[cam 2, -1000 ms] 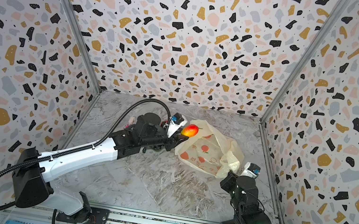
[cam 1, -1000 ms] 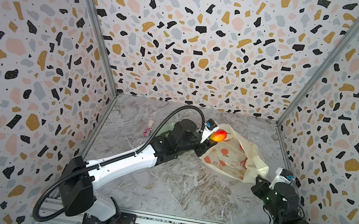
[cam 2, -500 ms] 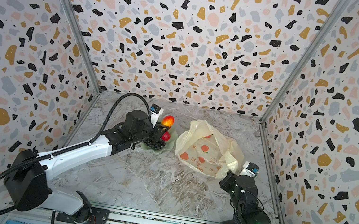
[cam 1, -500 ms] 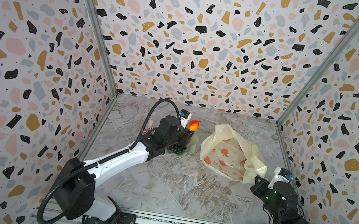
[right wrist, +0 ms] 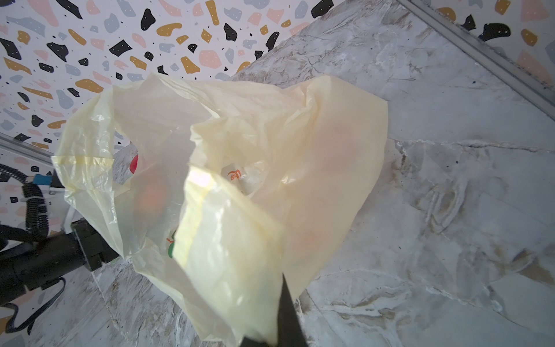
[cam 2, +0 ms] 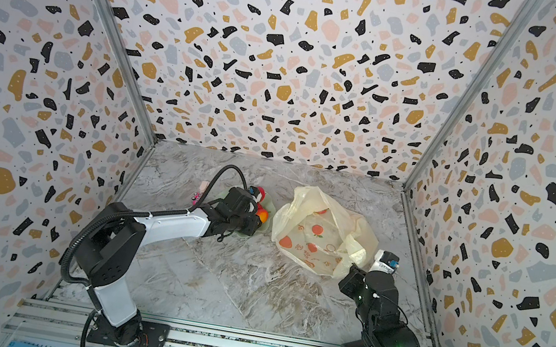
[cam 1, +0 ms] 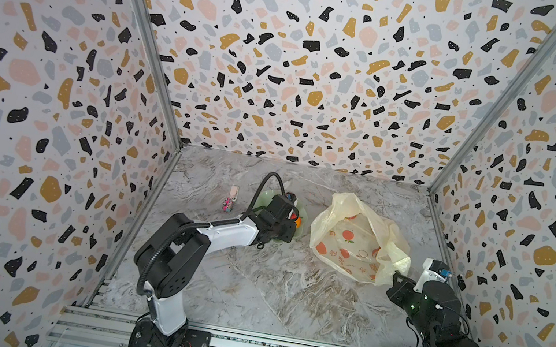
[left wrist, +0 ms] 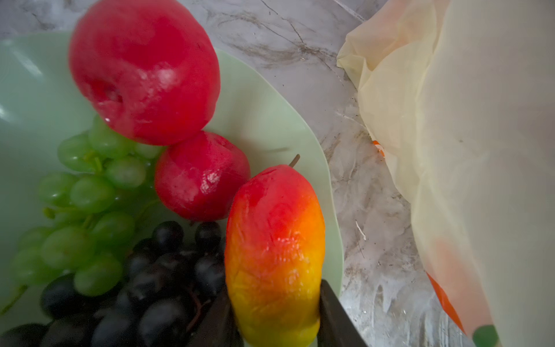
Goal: Take fruits out of the plastic bag
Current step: Place the fake fruit on the plate, then adjust the plastic bag at the center of the board.
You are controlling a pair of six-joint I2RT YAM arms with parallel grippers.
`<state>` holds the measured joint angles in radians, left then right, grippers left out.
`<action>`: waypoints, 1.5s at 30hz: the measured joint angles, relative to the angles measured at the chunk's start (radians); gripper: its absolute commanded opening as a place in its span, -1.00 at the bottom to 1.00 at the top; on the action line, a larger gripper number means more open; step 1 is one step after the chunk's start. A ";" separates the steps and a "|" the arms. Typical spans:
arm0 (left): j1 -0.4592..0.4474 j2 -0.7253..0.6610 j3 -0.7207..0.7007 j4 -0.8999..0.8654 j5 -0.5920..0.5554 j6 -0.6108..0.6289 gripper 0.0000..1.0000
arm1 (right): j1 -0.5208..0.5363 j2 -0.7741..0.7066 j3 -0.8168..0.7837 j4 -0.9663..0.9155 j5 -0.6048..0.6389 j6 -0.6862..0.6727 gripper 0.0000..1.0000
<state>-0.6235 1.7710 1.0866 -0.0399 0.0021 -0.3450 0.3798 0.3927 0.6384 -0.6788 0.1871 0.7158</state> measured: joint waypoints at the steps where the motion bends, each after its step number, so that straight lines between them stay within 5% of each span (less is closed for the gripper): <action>1: 0.000 0.005 0.004 0.004 -0.003 -0.005 -0.99 | 0.000 0.000 0.000 0.000 0.000 0.000 -1.00; 3: 0.000 0.008 0.007 0.013 -0.007 -0.011 -0.87 | 0.000 0.000 0.000 0.000 0.000 0.000 -1.00; 9: 0.000 0.021 0.026 0.011 -0.013 -0.014 0.06 | 0.000 0.000 0.000 0.000 -0.001 0.000 -1.00; 16: 0.000 -0.015 0.026 0.011 -0.035 -0.015 0.33 | 0.000 0.000 0.000 0.000 -0.003 0.000 -1.00; 26: -0.007 -0.157 0.027 0.041 -0.022 0.012 -0.03 | 0.000 0.001 0.012 -0.003 0.006 -0.006 -1.00; 32: -0.151 -0.189 0.199 0.050 0.039 0.127 -0.60 | 0.000 0.015 0.057 -0.001 0.008 -0.034 -1.00; 37: -0.301 -0.101 0.375 0.097 0.152 0.171 -0.98 | 0.000 0.032 0.069 0.003 -0.004 -0.067 -1.00; 45: -0.405 0.250 0.593 0.010 0.237 0.321 -1.00 | 0.000 0.023 0.074 -0.002 0.006 -0.093 -1.00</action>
<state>-1.0286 2.0209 1.6798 -0.0303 0.2386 -0.0238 0.3798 0.4156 0.7124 -0.6804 0.1928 0.6224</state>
